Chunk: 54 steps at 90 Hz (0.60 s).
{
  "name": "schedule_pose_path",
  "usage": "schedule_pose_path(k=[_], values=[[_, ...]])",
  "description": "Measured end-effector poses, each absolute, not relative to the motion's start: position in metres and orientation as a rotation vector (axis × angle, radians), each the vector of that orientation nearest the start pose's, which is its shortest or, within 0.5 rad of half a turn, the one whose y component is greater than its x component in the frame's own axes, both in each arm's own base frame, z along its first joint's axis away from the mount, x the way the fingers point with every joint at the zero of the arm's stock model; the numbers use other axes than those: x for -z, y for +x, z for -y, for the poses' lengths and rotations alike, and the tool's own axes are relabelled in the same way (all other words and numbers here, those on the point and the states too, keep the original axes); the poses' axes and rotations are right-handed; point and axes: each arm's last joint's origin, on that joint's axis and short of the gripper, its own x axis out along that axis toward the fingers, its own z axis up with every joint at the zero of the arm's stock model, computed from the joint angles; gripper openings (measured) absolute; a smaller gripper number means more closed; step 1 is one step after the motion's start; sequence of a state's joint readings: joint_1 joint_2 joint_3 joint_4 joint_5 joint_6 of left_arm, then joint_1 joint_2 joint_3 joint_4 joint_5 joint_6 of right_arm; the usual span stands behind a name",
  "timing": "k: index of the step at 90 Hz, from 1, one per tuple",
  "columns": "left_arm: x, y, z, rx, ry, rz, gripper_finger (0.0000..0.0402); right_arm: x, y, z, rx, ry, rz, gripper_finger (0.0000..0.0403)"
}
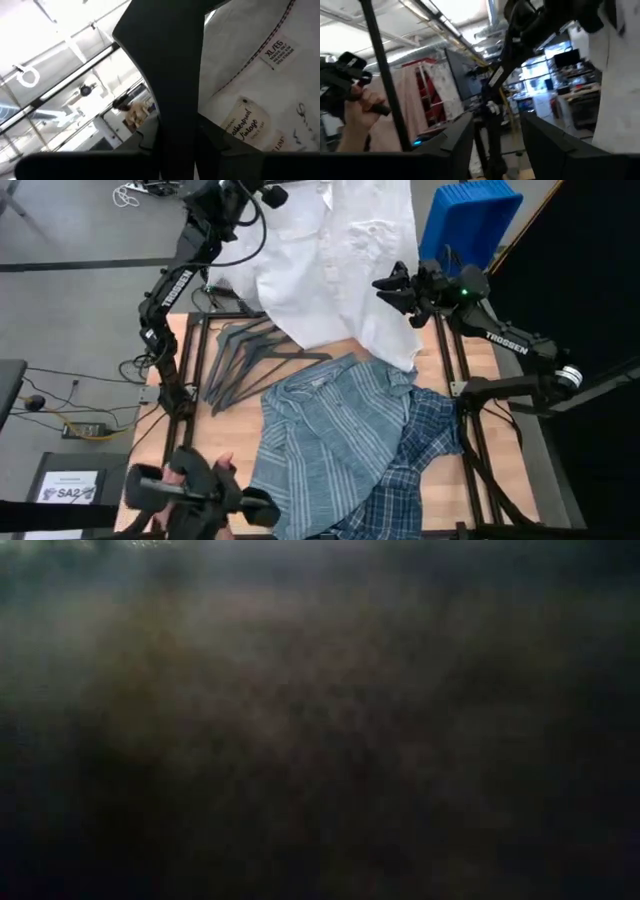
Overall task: Hang clothes
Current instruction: Hang the white shirt on the hanging rack
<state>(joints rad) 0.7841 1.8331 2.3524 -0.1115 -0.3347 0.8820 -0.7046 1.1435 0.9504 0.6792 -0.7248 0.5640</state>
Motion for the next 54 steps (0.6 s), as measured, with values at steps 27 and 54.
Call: schedule_pose_path(k=[27,54], values=[[-0.556,0.252,-0.259,-1.153,0.866,-0.279,0.0055,-0.452,0.197,0.144,0.198,-0.103,0.41,0.0137],[-0.551,0.259,-0.251,-1.138,0.887,-0.374,0.0055,-0.537,0.224,0.199,0.381,-0.206,0.226,0.0151]])
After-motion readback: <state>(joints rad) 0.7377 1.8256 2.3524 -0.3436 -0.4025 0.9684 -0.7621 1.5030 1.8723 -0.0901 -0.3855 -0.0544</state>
